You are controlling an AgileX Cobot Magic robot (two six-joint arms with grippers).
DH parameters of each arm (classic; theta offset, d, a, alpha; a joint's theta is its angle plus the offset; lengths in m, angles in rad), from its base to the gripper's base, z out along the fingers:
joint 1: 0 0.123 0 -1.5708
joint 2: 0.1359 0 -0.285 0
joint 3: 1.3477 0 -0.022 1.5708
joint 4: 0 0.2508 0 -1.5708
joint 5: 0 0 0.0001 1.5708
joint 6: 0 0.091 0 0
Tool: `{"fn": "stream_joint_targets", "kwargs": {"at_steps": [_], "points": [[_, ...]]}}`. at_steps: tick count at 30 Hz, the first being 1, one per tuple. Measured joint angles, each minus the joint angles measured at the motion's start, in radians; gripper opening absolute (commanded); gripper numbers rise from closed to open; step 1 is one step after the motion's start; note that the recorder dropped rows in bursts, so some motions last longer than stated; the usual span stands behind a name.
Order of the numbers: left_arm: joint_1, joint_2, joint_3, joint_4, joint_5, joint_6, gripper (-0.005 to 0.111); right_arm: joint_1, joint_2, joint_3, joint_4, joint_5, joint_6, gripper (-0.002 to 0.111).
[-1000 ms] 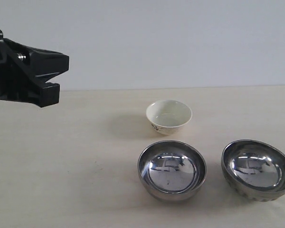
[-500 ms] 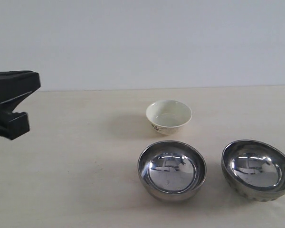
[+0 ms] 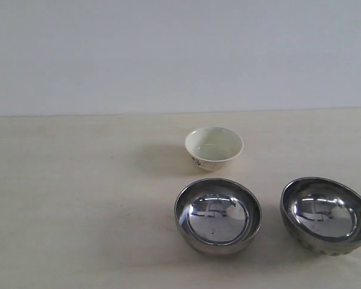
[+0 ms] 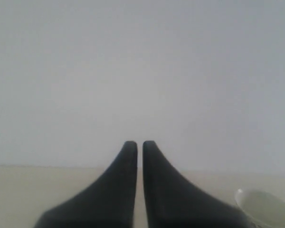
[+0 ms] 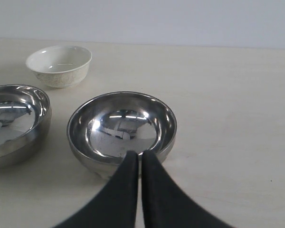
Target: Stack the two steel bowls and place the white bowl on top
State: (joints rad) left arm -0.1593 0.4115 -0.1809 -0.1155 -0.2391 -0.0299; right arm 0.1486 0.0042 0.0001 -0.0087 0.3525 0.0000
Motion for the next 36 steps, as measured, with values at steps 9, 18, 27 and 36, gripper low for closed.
{"fn": "stream_joint_targets", "kwargs": {"at_steps": [9, 18, 27, 36], "points": [[0.146, -0.255, 0.11, 0.035, 0.002, -0.049, 0.004, 0.0, 0.0, 0.0, 0.0, 0.0, 0.0, 0.0], [0.148, -0.381, 0.177, 0.089, 0.054, -0.055, 0.004, 0.0, 0.0, 0.0, 0.0, 0.0, 0.0, 0.0], [0.148, -0.408, 0.177, 0.082, 0.131, -0.036, 0.004, 0.0, 0.0, 0.0, 0.0, 0.0, 0.0, 0.0], [0.148, -0.408, 0.177, 0.082, 0.209, 0.024, 0.004, 0.0, 0.0, 0.0, 0.0, 0.0, 0.0, 0.0]]}}
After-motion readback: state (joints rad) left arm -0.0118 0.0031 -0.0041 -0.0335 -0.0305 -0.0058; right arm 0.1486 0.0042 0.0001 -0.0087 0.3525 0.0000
